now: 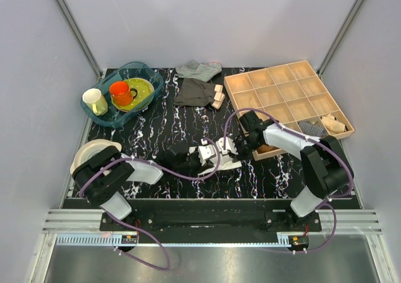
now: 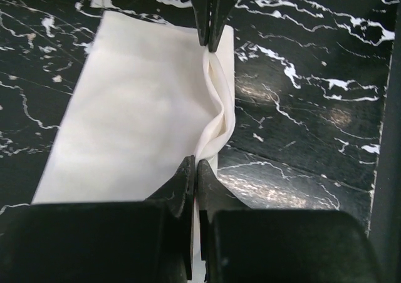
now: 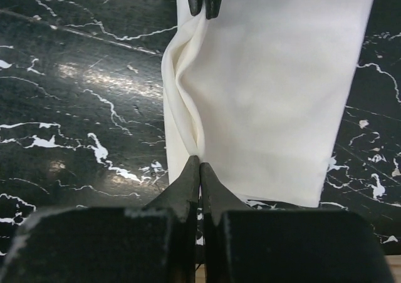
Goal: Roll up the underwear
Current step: Fold the underwear at the center of the board.
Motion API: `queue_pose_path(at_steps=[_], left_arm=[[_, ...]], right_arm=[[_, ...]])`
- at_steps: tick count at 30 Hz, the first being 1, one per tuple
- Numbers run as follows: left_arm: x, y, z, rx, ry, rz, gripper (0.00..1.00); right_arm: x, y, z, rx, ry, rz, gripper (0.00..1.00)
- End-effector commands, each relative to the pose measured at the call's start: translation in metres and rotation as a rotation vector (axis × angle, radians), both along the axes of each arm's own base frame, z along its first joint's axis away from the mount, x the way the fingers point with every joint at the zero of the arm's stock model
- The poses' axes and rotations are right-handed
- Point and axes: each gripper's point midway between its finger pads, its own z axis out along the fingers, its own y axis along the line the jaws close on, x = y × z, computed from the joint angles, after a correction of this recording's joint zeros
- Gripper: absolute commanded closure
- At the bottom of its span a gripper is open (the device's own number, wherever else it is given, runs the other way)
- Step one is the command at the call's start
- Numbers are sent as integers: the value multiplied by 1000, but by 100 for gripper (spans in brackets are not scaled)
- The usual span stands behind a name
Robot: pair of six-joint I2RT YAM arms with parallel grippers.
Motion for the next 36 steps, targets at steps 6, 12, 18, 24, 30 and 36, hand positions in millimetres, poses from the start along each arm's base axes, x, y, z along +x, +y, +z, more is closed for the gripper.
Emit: queue_pose_path(at_steps=[6,12,18,24,30,36], left_arm=[[37,-7,32,-77,-8,9,100],[63,-6,25,-48,30,20,100],[76,-4,12,-13,81,25,100],[80,-1,1,15,124,43,100],[97,2,7,14,121,141,91],[122,14,26,-1,106,338,72]], right_arm=[[45,4,9,-6,-13,-120,99],[67,4,4,-23,-9,-192,99],[77,3,-2,-43,-3,-246,98],[89,2,4,-35,-21,-326,94],[98,4,10,-13,-29,-401,86],[111,3,18,6,-56,-521,74]])
